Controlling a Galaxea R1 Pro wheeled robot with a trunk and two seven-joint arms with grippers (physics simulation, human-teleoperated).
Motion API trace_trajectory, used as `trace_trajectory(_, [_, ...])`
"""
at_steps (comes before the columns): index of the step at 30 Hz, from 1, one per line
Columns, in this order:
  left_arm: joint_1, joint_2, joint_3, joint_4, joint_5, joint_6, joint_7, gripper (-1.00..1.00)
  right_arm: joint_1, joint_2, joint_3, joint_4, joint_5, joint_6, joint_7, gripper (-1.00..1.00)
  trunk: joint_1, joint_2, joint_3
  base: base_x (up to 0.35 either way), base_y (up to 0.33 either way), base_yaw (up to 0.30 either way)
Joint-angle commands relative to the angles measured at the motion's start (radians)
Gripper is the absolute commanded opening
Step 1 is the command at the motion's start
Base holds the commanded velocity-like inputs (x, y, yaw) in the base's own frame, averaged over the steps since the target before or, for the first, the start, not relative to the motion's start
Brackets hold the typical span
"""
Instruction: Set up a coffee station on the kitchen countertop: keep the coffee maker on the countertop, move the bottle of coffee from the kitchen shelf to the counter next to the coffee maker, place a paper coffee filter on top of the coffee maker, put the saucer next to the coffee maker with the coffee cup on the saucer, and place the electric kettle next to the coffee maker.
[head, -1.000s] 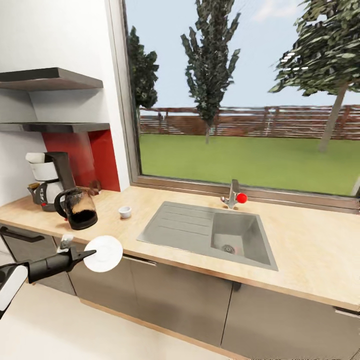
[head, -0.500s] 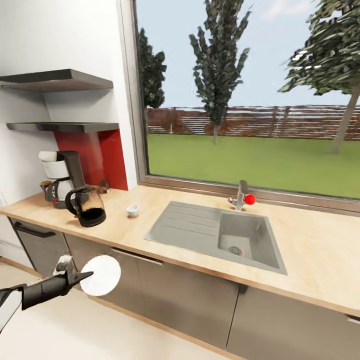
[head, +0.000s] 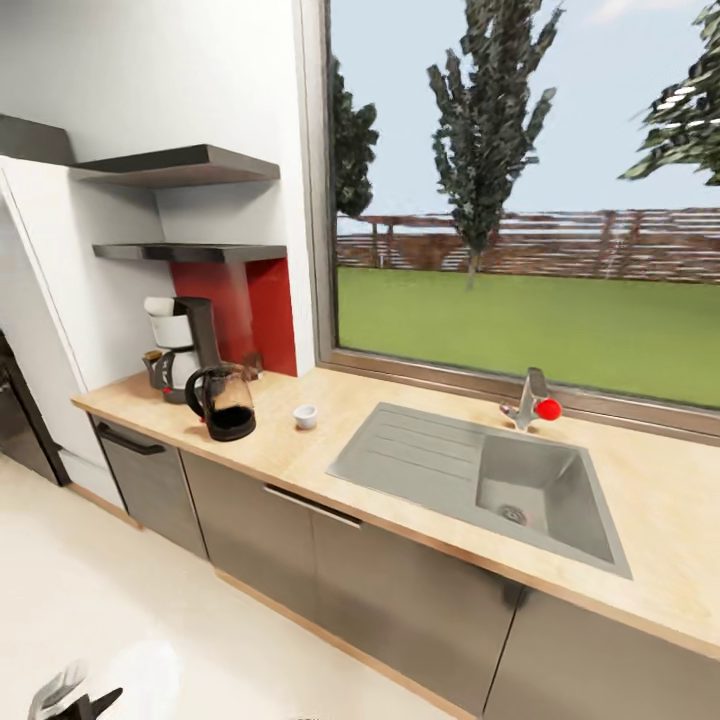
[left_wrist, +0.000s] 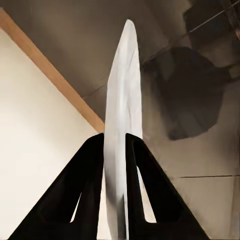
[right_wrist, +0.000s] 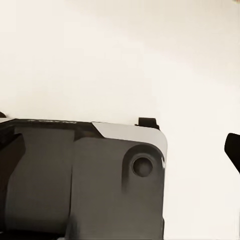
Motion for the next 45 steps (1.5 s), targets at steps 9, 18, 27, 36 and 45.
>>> trace_trajectory(9, [0.000, -0.016, 0.003, 0.206, -0.099, -0.313, 0.106, -1.00, 0.000, -0.001, 0.010, 0.001, -0.010, -0.004, 0.004, 1.00, 0.000, -0.001, -0.001, 0.000, 0.000, 0.271])
trace_trajectory(18, [0.000, -0.124, 0.003, 0.223, -0.331, -0.385, 0.347, -1.00, 0.000, -0.003, 0.006, 0.001, -0.009, -0.002, 0.001, 1.00, 0.000, -0.001, -0.003, 0.000, 0.000, 0.272])
trace_trajectory(27, [0.000, -0.165, 0.005, 0.217, -0.448, -0.390, 0.467, -1.00, 0.000, 0.001, 0.012, 0.001, -0.008, 0.000, -0.001, 1.00, 0.000, -0.001, -0.010, 0.000, 0.000, 0.241])
trace_trajectory(36, [0.000, -0.165, 0.005, 0.217, -0.452, -0.390, 0.472, -1.00, 0.000, 0.001, 0.013, 0.001, -0.007, 0.000, 0.000, 1.00, 0.000, -0.001, -0.020, 0.000, 0.000, 0.213])
trace_trajectory(45, [0.000, -0.165, 0.005, 0.218, -0.452, -0.390, 0.472, -1.00, 0.000, 0.001, 0.014, 0.001, -0.007, 0.000, -0.001, 1.00, 0.000, -0.001, -0.030, 0.000, 0.000, 0.220])
